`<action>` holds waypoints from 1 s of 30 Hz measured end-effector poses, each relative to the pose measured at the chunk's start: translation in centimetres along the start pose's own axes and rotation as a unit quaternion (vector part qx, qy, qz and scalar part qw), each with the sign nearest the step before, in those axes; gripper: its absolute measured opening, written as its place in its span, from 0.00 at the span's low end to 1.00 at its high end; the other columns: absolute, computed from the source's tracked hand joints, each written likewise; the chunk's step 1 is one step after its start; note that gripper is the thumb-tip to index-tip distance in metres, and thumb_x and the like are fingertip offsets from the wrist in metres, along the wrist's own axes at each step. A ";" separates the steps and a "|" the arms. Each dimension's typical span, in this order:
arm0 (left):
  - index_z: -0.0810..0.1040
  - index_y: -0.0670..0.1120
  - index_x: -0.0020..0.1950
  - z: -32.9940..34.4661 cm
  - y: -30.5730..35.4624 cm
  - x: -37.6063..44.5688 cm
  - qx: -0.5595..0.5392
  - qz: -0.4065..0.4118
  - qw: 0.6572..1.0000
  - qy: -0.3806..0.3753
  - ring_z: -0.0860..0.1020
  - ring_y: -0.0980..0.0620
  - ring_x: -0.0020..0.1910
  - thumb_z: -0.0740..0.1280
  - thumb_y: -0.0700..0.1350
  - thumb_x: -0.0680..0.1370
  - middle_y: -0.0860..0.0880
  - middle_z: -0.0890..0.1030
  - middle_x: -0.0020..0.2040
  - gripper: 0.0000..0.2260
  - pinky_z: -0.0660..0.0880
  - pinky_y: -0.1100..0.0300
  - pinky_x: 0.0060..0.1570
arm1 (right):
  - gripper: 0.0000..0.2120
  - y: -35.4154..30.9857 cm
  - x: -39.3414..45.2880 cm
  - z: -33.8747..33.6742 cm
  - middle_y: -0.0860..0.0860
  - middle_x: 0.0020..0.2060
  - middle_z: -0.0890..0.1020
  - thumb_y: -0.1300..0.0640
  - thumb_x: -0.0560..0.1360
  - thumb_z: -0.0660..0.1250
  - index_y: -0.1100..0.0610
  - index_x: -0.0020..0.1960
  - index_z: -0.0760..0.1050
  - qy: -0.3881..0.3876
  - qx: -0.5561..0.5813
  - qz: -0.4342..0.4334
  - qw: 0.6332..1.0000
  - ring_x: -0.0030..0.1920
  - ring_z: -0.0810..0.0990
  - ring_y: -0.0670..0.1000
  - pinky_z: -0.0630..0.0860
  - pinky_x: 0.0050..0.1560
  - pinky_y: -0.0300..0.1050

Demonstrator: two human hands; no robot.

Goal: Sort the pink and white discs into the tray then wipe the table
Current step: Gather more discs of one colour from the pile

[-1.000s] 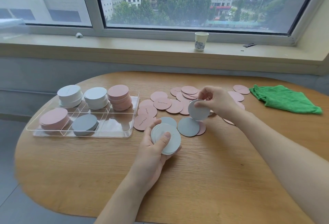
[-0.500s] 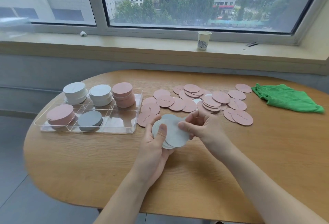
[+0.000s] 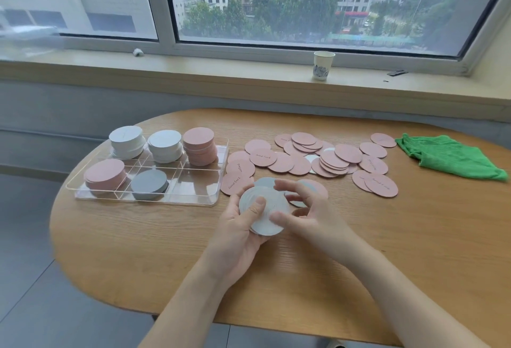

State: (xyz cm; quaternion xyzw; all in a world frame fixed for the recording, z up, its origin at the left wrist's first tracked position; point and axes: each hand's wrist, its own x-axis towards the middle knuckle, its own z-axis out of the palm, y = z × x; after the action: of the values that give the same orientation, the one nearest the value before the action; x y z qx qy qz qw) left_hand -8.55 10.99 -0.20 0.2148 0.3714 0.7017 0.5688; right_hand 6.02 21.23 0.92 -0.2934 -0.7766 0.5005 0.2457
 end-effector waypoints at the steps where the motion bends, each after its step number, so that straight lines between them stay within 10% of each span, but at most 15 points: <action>1: 0.69 0.45 0.74 -0.3 0.4 -0.1 0.006 0.002 1.000 0.006 0.82 0.40 0.62 0.67 0.42 0.80 0.38 0.81 0.65 0.23 0.80 0.45 0.59 | 0.40 -0.2 -0.1 -0.2 0.32 0.63 0.75 0.39 0.64 0.80 0.43 0.73 0.70 -0.024 -0.050 -0.023 0.998 0.66 0.74 0.40 0.75 0.60 0.38; 8: 0.72 0.42 0.73 -1.0 2.1 -1.4 0.027 -0.004 1.000 0.007 0.81 0.42 0.65 0.64 0.43 0.82 0.39 0.82 0.65 0.19 0.82 0.49 0.59 | 0.56 -3.0 1.2 1.9 0.41 0.74 0.70 0.36 0.60 0.81 0.49 0.80 0.59 -0.100 -0.180 -0.066 0.976 0.74 0.66 0.40 0.65 0.75 0.47; 17: 0.70 0.45 0.70 -3.8 5.5 -3.1 0.091 0.020 0.994 0.065 0.85 0.50 0.50 0.65 0.41 0.84 0.45 0.85 0.55 0.15 0.82 0.57 0.41 | 0.44 -5.5 2.9 6.4 0.38 0.54 0.81 0.41 0.61 0.84 0.47 0.73 0.71 -0.061 -0.186 -0.102 0.975 0.55 0.78 0.37 0.73 0.55 0.34; 23: 0.64 0.46 0.71 -6.7 8.3 -4.6 0.104 0.077 0.984 0.118 0.82 0.40 0.61 0.64 0.41 0.85 0.38 0.77 0.67 0.16 0.80 0.43 0.59 | 0.28 -6.8 4.9 8.7 0.48 0.57 0.84 0.49 0.70 0.79 0.48 0.67 0.77 -0.134 0.043 0.005 0.990 0.57 0.84 0.51 0.81 0.57 0.45; 30: 0.62 0.48 0.70 -9.5 10.4 -4.9 0.129 0.161 0.968 0.143 0.83 0.50 0.53 0.65 0.46 0.84 0.44 0.80 0.64 0.17 0.78 0.57 0.46 | 0.20 -8.2 7.9 12.4 0.62 0.52 0.83 0.57 0.71 0.78 0.66 0.59 0.80 -0.174 0.255 0.131 0.942 0.48 0.82 0.55 0.82 0.51 0.44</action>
State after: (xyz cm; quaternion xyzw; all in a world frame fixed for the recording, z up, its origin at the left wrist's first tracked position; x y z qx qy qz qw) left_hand -20.81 2.85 2.37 0.2410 0.4966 0.7535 0.3571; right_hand -9.65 16.22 4.43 -0.2287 -0.6081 0.7528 0.1056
